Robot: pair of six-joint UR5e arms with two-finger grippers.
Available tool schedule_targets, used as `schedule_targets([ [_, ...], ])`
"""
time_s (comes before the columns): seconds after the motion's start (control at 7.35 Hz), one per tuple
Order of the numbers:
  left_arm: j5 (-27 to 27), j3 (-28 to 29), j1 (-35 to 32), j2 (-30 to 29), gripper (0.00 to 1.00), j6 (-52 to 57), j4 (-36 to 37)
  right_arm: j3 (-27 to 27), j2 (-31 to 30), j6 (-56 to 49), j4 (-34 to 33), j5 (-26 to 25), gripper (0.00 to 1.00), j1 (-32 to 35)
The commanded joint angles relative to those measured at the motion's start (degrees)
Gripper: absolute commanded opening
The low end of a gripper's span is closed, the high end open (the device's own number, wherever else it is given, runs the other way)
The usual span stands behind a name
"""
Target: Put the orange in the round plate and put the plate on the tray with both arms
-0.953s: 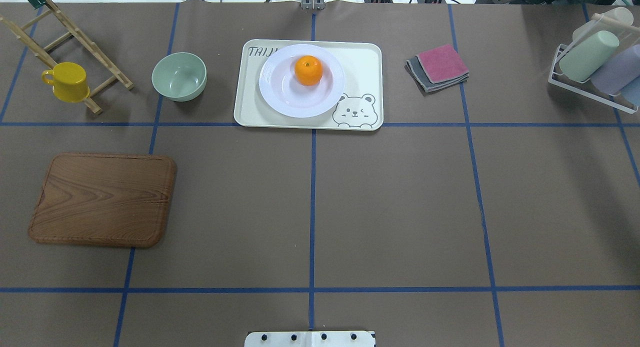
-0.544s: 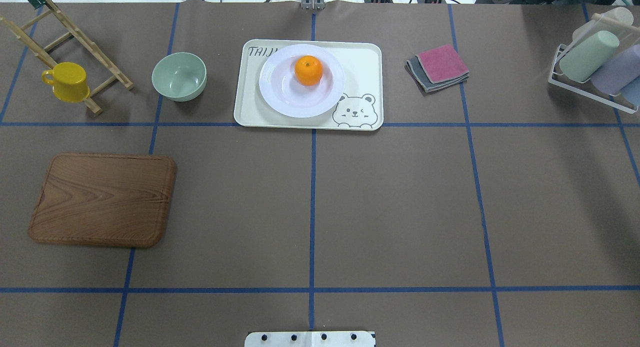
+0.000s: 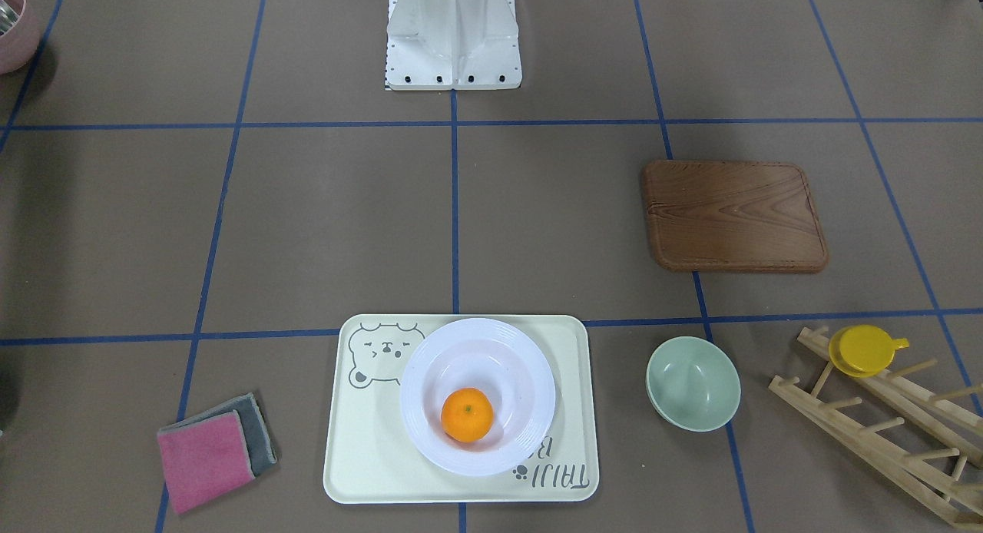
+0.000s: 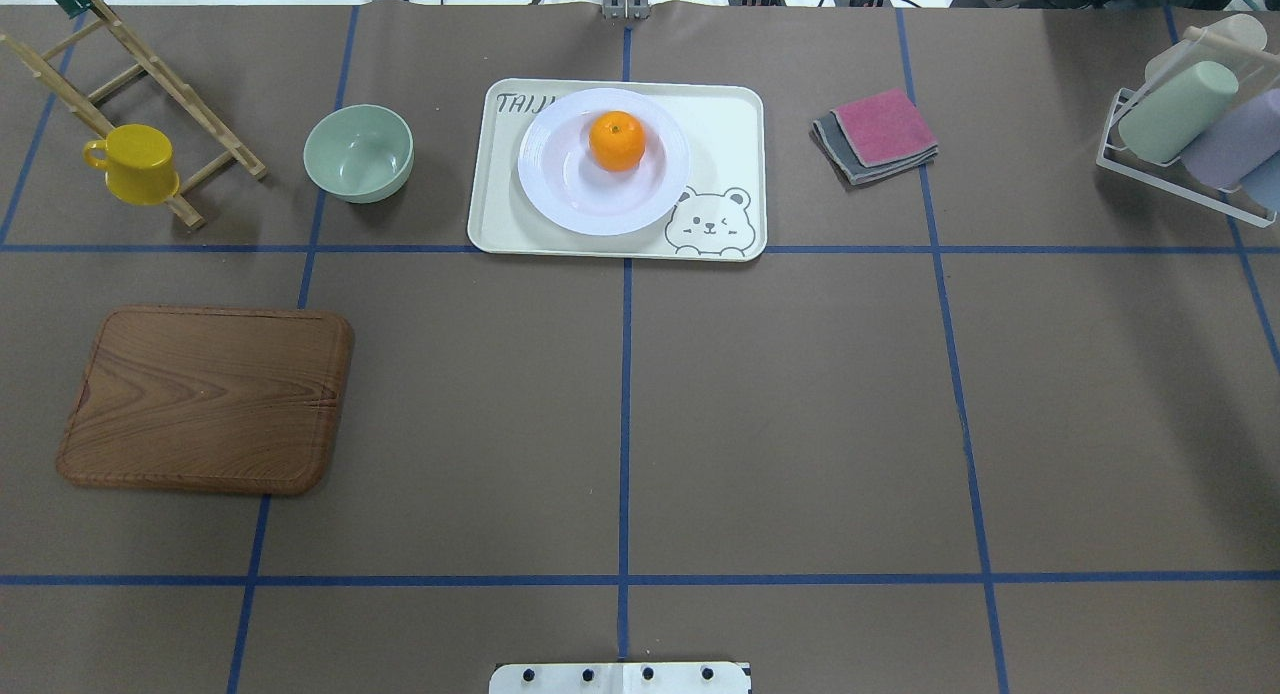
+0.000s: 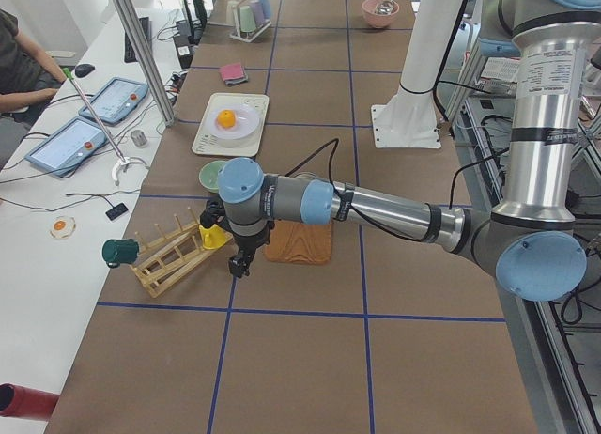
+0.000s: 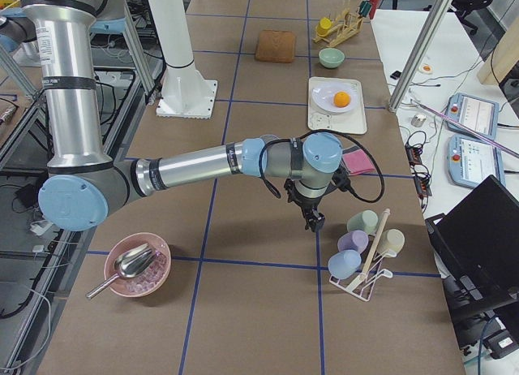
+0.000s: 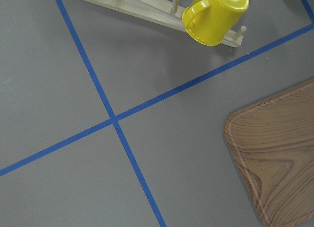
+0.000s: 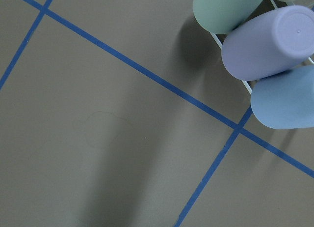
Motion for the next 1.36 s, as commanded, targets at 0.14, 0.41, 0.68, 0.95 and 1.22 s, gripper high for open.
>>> schedule_targets([
  [0.14, -0.1, 1.3, 0.0, 0.0, 1.00, -2.8, -6.0, 2.0, -1.8, 0.7, -0.1, -0.1, 1.00, -0.1],
  [0.41, -0.3, 1.5, 0.0, 0.0, 1.00, -3.2, -6.1, 1.8, -1.5, 1.8, 0.2, -0.2, 1.00, -0.4],
  [0.68, -2.3, 1.6, 0.1, -0.1, 1.00, -3.1, -6.0, 1.5, -1.8, 1.8, 3.3, -0.3, 1.00, -0.6],
  [0.95, -3.0, 1.3, 0.0, -0.1, 1.00, -3.0, -6.2, 1.5, -1.4, 3.0, 3.3, -0.3, 1.00, -1.5],
  [1.22, -3.5, 0.5, 0.0, -0.3, 1.00, -3.1, -6.8, 0.6, 0.9, 5.9, 3.3, -0.6, 1.00, -3.0],
])
